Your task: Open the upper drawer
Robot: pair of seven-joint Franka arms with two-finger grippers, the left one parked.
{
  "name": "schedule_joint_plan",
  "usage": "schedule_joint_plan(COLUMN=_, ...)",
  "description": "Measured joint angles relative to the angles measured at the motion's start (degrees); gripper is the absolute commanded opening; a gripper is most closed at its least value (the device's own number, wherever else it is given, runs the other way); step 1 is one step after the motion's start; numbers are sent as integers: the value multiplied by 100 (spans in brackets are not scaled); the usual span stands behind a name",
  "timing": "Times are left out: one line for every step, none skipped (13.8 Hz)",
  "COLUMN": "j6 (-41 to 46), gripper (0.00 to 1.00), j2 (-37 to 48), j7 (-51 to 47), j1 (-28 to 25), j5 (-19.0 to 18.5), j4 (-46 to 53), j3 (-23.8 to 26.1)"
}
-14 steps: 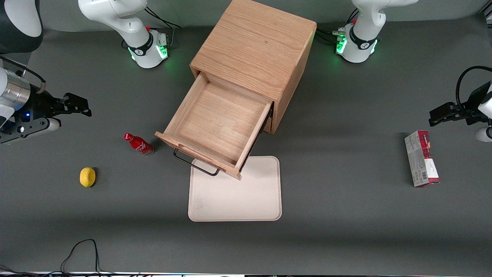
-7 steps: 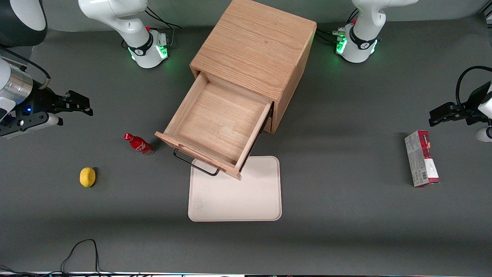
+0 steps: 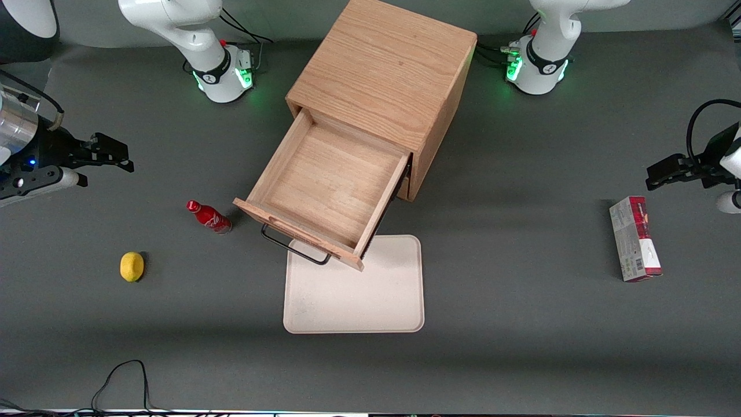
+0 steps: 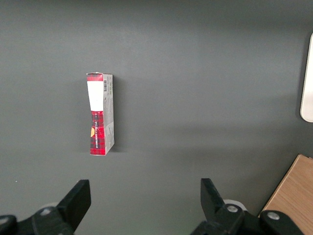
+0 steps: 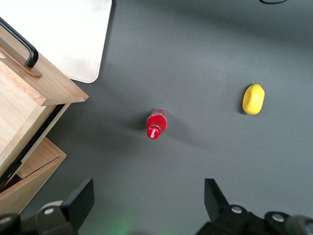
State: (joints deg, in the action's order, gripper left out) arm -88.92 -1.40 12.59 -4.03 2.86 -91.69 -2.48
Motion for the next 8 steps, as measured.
schedule_joint_plan(j6=3, gripper=100, j2=-30, j7=0, j1=2, j5=0, j4=19, j3=7)
schedule_joint_plan(j6=3, gripper=100, j2=-51, j7=0, j1=2, j5=0, j4=26, j3=22)
schedule_joint_plan(j6=3, gripper=100, j2=-61, j7=0, j1=1, j5=0, j4=27, j3=43)
schedule_joint_plan(j6=3, gripper=100, j2=-64, j7=0, j1=0, j5=0, j4=28, j3=62)
schedule_joint_plan(j6=4, gripper=100, j2=-65, j7=0, j1=-1, j5=0, j4=28, j3=71)
schedule_joint_plan(j6=5, gripper=100, j2=-66, j7=0, j1=-7, j5=0, j4=28, j3=73)
schedule_joint_plan(j6=10, gripper=100, j2=-68, j7=0, j1=-14, j5=0, j4=28, j3=73)
schedule_joint_plan(j6=19, gripper=100, j2=-68, j7=0, j1=-23, j5=0, j4=28, j3=73)
